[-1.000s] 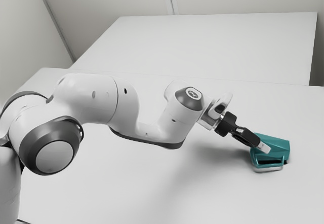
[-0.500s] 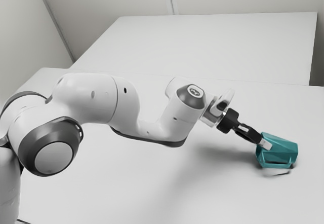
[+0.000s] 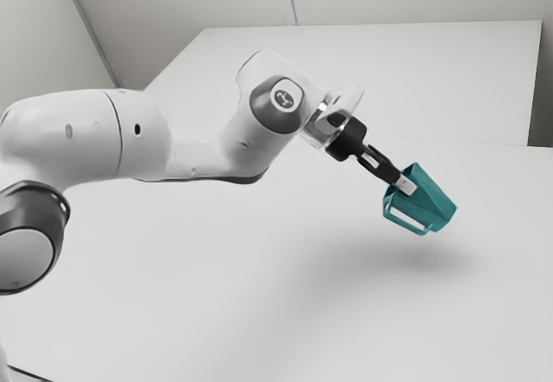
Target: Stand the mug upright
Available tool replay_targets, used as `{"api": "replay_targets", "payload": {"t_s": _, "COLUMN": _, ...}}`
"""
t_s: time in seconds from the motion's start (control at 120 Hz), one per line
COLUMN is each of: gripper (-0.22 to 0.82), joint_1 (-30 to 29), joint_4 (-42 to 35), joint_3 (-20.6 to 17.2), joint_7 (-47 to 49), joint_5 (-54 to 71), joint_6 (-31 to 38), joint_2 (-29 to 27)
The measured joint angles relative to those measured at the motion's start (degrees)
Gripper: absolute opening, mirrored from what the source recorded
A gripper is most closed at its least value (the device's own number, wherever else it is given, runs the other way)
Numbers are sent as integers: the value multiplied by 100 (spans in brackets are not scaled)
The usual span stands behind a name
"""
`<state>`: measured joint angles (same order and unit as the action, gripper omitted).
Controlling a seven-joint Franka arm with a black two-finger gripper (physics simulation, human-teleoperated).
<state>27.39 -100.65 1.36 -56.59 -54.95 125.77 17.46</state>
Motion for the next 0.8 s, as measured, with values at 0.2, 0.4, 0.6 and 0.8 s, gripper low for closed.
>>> {"api": "replay_targets", "payload": {"t_s": 0.2, "gripper": -18, "joint_1": -454, "joint_4": -6, "joint_3": -9, "joint_7": 672, "joint_5": 1683, "joint_6": -617, "joint_2": -449}}
{"api": "replay_targets", "payload": {"t_s": 0.4, "gripper": -18, "joint_1": -913, "joint_4": -356, "joint_3": -31, "joint_7": 1287, "joint_5": 2903, "joint_6": -1194, "joint_2": -850}}
{"api": "replay_targets", "payload": {"t_s": 0.6, "gripper": -18, "joint_1": -1339, "joint_4": -842, "joint_3": -58, "joint_7": 1817, "joint_5": 3537, "joint_6": -1540, "joint_2": -1350}}
{"api": "replay_targets", "payload": {"t_s": 0.8, "gripper": -18, "joint_1": -1685, "joint_4": -1224, "joint_3": -68, "joint_7": 2253, "joint_5": 4024, "joint_6": -1700, "joint_2": -1721}}
